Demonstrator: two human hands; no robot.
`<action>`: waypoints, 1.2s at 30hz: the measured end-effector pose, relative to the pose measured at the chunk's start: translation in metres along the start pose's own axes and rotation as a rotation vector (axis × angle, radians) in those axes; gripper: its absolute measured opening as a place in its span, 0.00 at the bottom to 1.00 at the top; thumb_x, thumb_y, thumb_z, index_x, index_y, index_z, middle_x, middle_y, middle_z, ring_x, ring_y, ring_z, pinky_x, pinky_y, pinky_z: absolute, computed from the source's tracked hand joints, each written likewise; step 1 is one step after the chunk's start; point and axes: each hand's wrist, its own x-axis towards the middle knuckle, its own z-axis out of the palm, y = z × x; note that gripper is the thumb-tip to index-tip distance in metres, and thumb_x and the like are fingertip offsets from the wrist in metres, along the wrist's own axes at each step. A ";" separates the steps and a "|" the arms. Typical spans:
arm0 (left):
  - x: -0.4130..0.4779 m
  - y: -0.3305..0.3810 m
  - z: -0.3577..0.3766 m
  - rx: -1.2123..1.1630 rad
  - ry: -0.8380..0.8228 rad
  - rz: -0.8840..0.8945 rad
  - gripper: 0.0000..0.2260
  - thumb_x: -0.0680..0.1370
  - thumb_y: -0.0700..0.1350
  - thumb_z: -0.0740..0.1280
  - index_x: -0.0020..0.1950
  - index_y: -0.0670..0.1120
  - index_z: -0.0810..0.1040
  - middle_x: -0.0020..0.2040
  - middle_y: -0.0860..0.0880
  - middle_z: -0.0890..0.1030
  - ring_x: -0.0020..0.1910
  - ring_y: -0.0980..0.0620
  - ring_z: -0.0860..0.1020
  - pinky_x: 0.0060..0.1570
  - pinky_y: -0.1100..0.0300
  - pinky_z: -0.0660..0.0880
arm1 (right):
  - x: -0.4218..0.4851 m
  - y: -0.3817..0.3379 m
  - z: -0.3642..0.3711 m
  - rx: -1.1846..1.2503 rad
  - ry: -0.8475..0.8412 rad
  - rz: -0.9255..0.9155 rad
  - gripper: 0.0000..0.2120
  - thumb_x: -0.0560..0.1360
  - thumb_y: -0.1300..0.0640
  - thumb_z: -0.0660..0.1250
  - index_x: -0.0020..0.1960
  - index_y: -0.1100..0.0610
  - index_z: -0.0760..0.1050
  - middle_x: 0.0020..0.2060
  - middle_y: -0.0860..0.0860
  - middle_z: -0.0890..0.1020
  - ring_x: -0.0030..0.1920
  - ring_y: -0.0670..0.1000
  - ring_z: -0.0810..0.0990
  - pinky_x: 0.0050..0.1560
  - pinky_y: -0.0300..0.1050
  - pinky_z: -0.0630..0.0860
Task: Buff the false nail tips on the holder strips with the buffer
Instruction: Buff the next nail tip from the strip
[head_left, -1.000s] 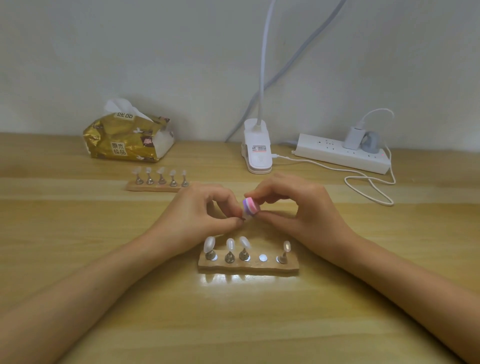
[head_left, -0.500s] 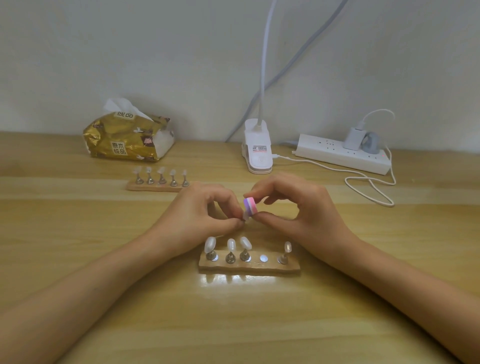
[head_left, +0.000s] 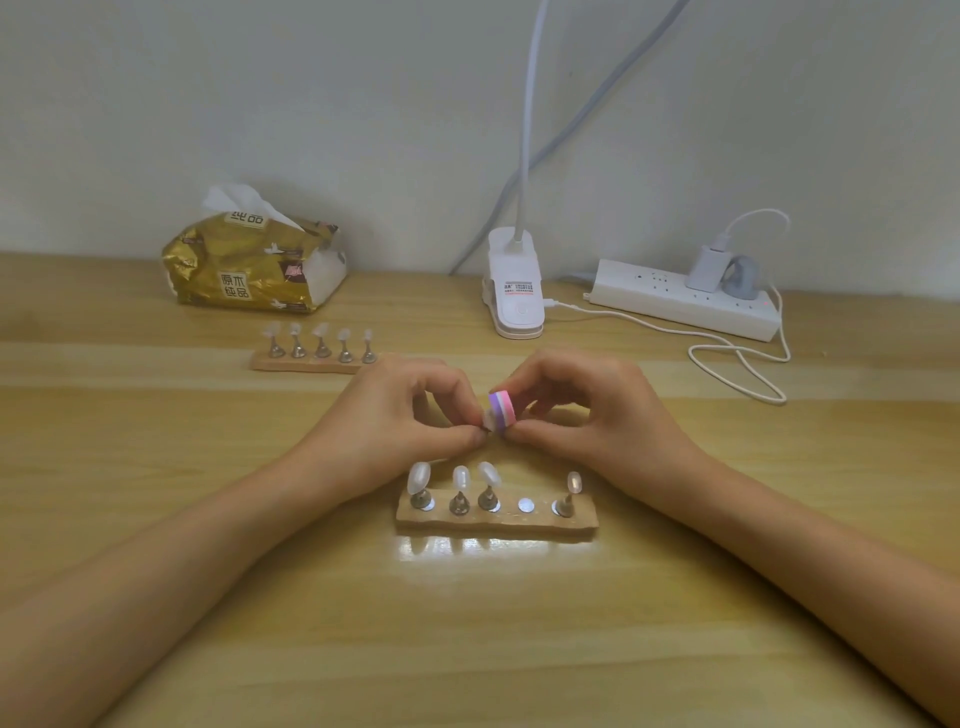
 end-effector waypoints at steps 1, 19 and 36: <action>0.000 0.000 0.000 0.000 -0.003 0.002 0.11 0.69 0.38 0.78 0.34 0.53 0.82 0.34 0.59 0.81 0.26 0.61 0.71 0.29 0.71 0.66 | 0.000 0.000 0.000 -0.008 0.018 -0.013 0.05 0.73 0.63 0.76 0.48 0.62 0.82 0.43 0.50 0.85 0.45 0.49 0.84 0.50 0.50 0.80; 0.002 -0.003 0.001 0.011 -0.002 0.000 0.09 0.69 0.39 0.78 0.35 0.50 0.82 0.31 0.60 0.80 0.25 0.62 0.72 0.29 0.73 0.66 | 0.000 0.000 -0.002 0.024 -0.019 0.042 0.07 0.71 0.66 0.77 0.48 0.64 0.82 0.43 0.51 0.86 0.44 0.48 0.85 0.52 0.46 0.81; 0.000 0.000 0.000 0.005 -0.009 0.007 0.10 0.69 0.37 0.77 0.35 0.50 0.81 0.28 0.61 0.78 0.23 0.63 0.71 0.27 0.75 0.63 | -0.002 -0.003 0.000 0.035 0.033 0.014 0.06 0.72 0.64 0.77 0.47 0.62 0.82 0.41 0.49 0.85 0.43 0.49 0.84 0.50 0.47 0.81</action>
